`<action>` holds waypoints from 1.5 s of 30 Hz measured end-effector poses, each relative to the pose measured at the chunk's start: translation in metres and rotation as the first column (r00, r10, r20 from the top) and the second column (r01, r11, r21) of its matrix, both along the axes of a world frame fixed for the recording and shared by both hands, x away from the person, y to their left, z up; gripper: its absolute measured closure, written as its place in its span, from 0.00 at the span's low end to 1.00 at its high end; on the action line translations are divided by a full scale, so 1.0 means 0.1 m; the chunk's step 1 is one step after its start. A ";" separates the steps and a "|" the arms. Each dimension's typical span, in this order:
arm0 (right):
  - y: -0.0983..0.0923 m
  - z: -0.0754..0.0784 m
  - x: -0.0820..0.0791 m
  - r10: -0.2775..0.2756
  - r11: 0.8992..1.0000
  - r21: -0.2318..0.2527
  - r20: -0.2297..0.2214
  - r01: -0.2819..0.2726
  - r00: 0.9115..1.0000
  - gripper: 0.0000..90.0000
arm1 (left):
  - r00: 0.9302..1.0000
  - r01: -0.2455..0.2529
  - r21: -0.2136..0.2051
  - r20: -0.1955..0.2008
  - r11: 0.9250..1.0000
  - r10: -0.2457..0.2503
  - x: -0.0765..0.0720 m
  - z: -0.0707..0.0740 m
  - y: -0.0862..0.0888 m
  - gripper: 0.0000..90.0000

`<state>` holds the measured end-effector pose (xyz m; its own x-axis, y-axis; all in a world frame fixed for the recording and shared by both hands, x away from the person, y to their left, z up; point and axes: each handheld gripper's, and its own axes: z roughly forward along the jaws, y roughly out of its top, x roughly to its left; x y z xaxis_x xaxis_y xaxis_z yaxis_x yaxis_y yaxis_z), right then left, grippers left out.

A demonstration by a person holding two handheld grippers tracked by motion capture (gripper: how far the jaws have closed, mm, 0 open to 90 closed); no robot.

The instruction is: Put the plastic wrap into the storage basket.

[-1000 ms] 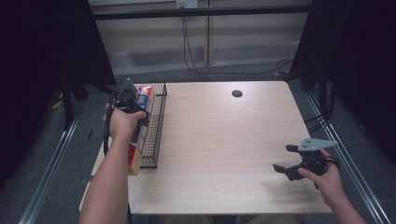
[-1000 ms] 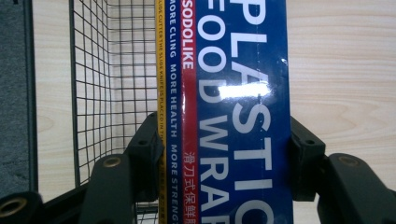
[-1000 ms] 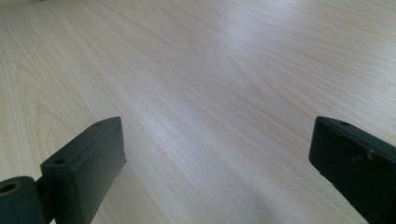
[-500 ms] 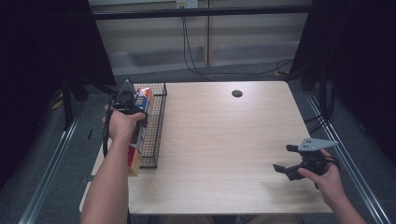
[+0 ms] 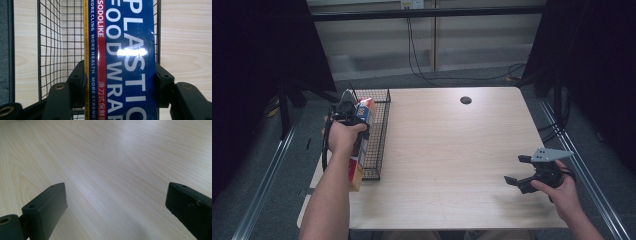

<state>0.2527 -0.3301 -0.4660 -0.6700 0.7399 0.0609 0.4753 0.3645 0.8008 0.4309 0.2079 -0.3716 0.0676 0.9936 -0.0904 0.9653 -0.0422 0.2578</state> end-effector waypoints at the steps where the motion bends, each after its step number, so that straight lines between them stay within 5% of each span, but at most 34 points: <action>1: 0.00 0.00 0.00 0.001 1.000 0.000 -0.002 -0.001 1.000 0.04 | 1.000 0.002 -0.002 -0.005 1.000 -0.002 0.00 0.00 0.01 0.47; 45: 0.00 -0.01 0.00 0.011 1.000 -0.004 -0.005 -0.011 1.000 0.04 | 0.998 -0.033 0.002 -0.055 0.999 0.034 0.05 -0.23 0.06 0.46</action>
